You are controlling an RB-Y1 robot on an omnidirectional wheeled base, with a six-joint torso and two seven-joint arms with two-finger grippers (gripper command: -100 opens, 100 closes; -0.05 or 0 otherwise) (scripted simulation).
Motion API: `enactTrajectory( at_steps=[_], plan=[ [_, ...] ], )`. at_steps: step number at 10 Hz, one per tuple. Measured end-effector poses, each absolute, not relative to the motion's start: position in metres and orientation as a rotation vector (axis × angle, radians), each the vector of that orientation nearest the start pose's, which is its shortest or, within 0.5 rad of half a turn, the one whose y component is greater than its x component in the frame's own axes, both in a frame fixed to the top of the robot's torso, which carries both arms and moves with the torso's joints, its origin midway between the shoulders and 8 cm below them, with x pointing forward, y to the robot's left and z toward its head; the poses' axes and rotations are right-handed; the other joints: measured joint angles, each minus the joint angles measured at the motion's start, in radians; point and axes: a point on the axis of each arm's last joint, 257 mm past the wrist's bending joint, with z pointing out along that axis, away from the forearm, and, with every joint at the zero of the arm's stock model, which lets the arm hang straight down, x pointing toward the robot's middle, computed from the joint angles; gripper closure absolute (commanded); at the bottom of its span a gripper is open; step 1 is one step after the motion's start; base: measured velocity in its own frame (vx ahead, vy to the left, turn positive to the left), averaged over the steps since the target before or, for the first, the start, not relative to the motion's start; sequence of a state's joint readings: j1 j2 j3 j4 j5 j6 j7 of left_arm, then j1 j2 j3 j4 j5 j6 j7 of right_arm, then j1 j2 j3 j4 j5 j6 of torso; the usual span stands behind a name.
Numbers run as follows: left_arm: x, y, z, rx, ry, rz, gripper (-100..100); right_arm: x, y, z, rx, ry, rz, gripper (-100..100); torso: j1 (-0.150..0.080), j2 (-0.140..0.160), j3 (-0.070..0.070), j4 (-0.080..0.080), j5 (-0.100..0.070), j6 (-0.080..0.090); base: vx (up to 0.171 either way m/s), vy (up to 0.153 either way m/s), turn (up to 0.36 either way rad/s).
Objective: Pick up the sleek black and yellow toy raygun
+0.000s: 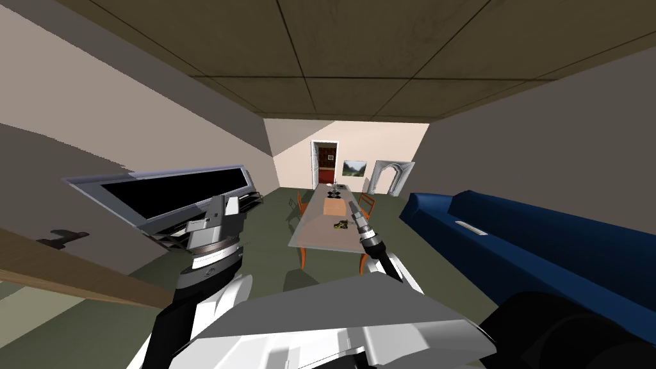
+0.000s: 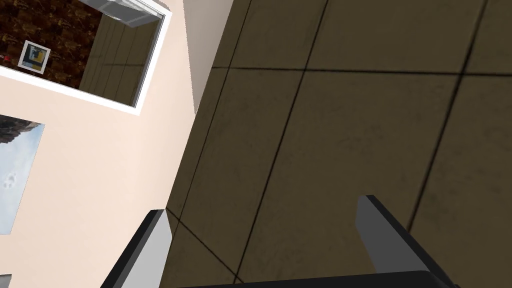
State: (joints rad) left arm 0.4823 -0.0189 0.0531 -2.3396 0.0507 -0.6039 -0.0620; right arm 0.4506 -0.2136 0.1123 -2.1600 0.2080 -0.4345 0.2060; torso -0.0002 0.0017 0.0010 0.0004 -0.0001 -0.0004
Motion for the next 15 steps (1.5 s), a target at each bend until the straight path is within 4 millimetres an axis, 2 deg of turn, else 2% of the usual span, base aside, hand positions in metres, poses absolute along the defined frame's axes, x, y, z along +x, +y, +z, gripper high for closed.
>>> enactTrajectory(
  at_steps=[2,4,8,15],
  plan=[
    [0.307,0.295,0.074,-0.528,0.453,-1.262,0,0.393,-0.189,-0.074,0.304,1.151,0.984,-100,0.0,0.0,0.0,0.0,0.0,0.0,-0.038,0.0,0.233],
    [0.307,0.295,0.074,-0.528,0.453,-1.262,0,0.402,-0.187,-0.107,0.242,1.267,0.897,-100,0.0,0.0,0.0,0.0,0.0,0.0,-0.028,0.002,0.151],
    [0.307,0.295,0.074,-0.528,0.453,-1.262,0,0.409,-0.183,-0.151,0.166,1.39,0.791,-100,0.0,-0.001,-0.001,0.0,0.0,0.0,-0.015,0.005,0.107],
    [0.307,0.295,0.074,-0.528,0.453,-1.262,0,0.429,-0.206,-0.232,-0.008,1.602,0.541,-100,-0.001,-0.002,-0.001,0.0,0.0,0.001,-0.013,0.0,0.13]
  ],
)
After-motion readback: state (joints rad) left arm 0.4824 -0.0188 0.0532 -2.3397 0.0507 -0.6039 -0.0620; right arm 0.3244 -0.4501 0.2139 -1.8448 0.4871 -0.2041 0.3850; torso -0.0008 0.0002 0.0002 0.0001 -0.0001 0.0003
